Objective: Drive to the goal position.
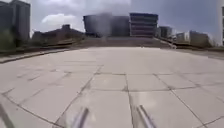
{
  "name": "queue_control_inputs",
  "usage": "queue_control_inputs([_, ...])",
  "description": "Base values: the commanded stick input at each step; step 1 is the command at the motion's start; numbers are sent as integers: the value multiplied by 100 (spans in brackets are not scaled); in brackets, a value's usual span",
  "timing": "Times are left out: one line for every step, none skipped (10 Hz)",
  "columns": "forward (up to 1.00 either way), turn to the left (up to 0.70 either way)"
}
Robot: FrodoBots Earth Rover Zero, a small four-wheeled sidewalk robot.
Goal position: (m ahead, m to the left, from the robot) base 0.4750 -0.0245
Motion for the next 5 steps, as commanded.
queue_control_inputs([100,-27])
queue_control_inputs([100,-9])
queue_control_inputs([100,4])
queue_control_inputs([100,4])
queue_control_inputs([100,4])
